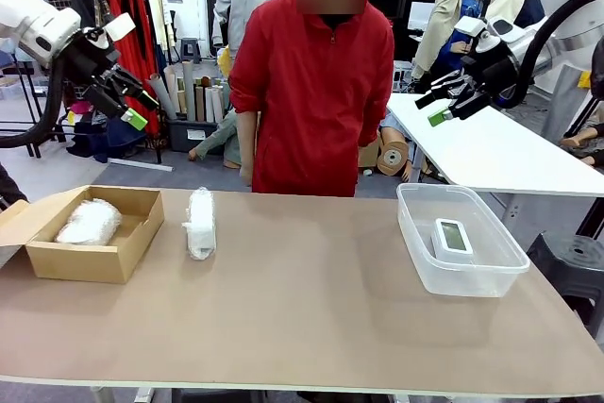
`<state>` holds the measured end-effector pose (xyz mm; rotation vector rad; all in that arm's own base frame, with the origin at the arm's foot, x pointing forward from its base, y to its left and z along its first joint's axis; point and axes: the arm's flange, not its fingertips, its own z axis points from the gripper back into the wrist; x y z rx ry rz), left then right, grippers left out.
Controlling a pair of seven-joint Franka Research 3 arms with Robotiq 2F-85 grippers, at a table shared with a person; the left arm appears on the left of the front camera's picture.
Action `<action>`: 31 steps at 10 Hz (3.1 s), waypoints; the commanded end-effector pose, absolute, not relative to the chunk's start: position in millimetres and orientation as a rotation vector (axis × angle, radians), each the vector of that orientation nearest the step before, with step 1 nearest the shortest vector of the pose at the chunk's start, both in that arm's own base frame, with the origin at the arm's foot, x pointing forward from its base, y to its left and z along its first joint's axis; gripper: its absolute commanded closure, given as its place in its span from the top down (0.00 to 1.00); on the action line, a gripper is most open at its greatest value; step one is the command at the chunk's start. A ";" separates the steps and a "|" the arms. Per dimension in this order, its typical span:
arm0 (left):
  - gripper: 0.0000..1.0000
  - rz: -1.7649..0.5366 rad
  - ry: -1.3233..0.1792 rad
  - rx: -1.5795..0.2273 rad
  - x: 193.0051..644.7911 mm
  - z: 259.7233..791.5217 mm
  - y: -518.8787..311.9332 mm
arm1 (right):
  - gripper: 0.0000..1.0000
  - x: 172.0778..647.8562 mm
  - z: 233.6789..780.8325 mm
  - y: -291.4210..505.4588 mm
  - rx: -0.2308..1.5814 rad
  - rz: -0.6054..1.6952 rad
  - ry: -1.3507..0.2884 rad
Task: Separate and place wrapped and unwrapped clocks.
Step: Pick up the Digital clock indicated by the person.
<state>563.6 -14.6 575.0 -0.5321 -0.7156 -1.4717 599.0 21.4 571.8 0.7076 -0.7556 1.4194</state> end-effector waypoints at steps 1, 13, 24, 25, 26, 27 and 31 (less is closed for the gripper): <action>1.00 -1.476 -0.706 -0.526 561.0 575.6 -14.1 | 1.00 598.7 572.0 22.4 0.712 1.421 -0.755; 1.00 -1.476 -0.706 -0.526 561.0 575.6 -14.1 | 1.00 598.7 572.0 22.4 0.712 1.421 -0.755; 1.00 -1.472 -0.716 -0.532 563.6 575.0 -14.6 | 1.00 598.7 572.0 22.4 0.712 1.421 -0.755; 1.00 -1.442 -0.709 -0.508 564.8 577.5 -18.5 | 1.00 598.7 572.0 22.4 0.712 1.421 -0.755; 1.00 -1.388 -0.672 -0.455 564.4 583.8 -26.8 | 1.00 598.7 572.0 22.4 0.712 1.421 -0.755; 1.00 -1.334 -0.635 -0.394 566.6 587.2 -43.5 | 1.00 598.7 572.0 22.4 0.712 1.421 -0.755; 1.00 -1.147 -0.409 -0.177 575.7 582.0 -101.9 | 1.00 598.7 572.0 22.4 0.712 1.421 -0.755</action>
